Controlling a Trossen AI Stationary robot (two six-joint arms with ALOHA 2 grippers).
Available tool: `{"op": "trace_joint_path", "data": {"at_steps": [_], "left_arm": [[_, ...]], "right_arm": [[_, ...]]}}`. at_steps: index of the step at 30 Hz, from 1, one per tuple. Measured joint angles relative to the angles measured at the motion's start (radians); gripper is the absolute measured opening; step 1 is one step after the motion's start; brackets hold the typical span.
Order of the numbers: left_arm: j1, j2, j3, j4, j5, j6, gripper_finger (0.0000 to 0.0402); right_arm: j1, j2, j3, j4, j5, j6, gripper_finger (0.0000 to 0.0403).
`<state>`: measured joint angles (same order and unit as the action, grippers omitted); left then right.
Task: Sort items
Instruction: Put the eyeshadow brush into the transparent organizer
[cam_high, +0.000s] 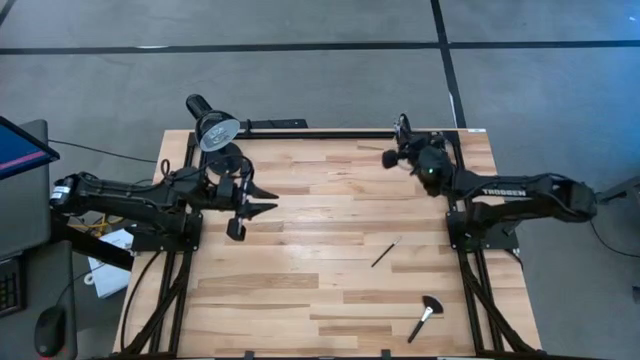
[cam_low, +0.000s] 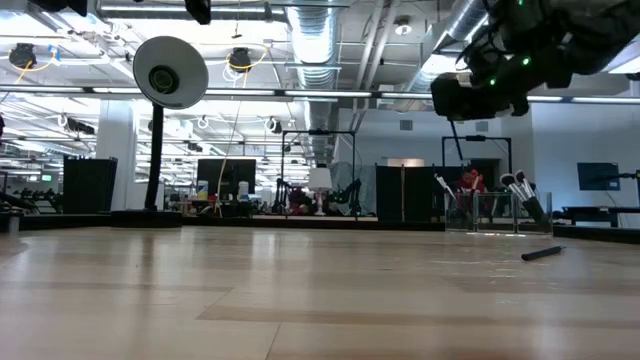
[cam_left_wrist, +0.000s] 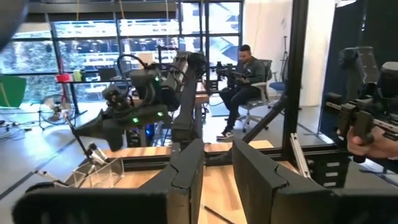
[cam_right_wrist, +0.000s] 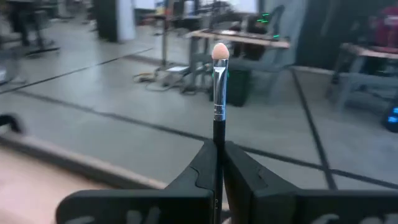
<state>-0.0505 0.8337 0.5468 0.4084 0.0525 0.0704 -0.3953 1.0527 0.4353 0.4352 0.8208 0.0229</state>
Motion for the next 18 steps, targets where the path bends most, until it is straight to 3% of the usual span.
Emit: {"op": "trace_joint_path", "data": {"at_steps": [9,18], "left_arm": [[0.056,0.068,0.0,0.072,0.0,0.001,0.0083],[0.13,0.11,0.0,0.086,0.0,0.004,0.0083]], "right_arm": [[-0.26,0.093,-0.034,0.151,-0.211,-0.008,0.0005],[-0.356,0.249,-0.034,0.255,-0.322,0.049,0.0006]]}}
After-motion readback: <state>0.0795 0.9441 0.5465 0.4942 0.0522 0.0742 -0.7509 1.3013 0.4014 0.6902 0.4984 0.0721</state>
